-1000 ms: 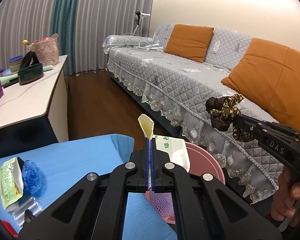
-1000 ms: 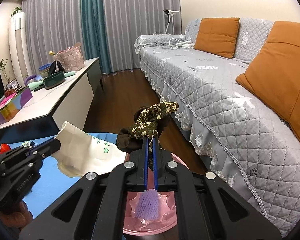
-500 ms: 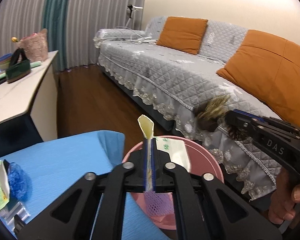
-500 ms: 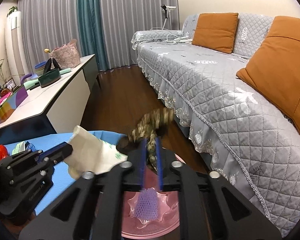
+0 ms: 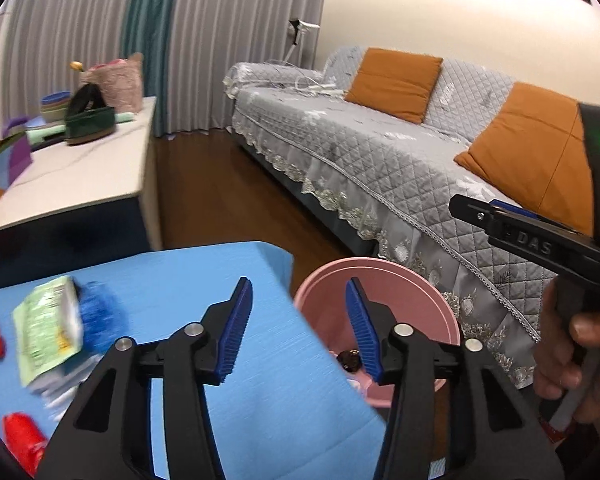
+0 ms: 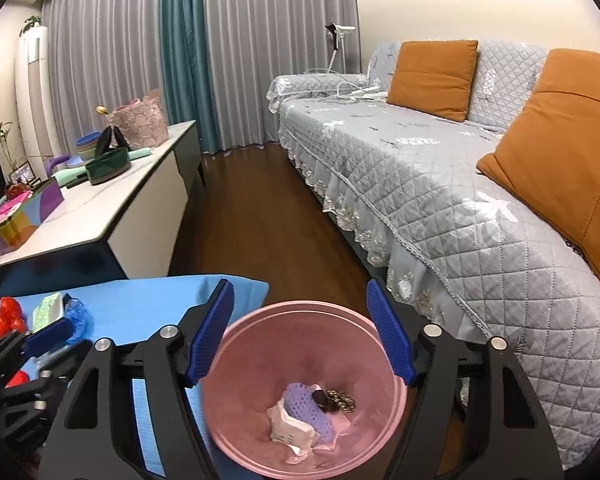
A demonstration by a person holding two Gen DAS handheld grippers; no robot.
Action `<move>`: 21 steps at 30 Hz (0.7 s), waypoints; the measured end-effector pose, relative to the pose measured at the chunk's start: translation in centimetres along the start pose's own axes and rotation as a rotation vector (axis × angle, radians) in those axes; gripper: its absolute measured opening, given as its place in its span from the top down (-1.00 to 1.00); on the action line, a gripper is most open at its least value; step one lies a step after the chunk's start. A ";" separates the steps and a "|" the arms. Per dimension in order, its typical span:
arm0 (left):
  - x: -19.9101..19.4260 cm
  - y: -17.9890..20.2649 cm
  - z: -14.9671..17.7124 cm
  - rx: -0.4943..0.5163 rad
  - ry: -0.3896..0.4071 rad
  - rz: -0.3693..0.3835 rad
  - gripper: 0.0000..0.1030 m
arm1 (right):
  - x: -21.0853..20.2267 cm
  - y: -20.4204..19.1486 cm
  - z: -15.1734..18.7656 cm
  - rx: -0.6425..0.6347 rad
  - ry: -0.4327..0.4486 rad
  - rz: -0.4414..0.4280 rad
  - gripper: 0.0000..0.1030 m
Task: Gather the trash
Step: 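Move both tools back over the table toward the remaining trash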
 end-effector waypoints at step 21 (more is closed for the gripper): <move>-15.4 -20.3 0.1 -0.126 0.110 -0.344 0.43 | -5.6 -17.1 3.1 -0.053 0.040 -0.331 0.25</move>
Point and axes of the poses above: each gripper's, at about its wrist camera, not at the fingertips, and x roughly the way its jaws point, y to its right, z to its underside, the point moved 1 cm from there along x, roughly the way its jaws point, and after that the axes turned 9 degrees about y, right-handed, at the moved point
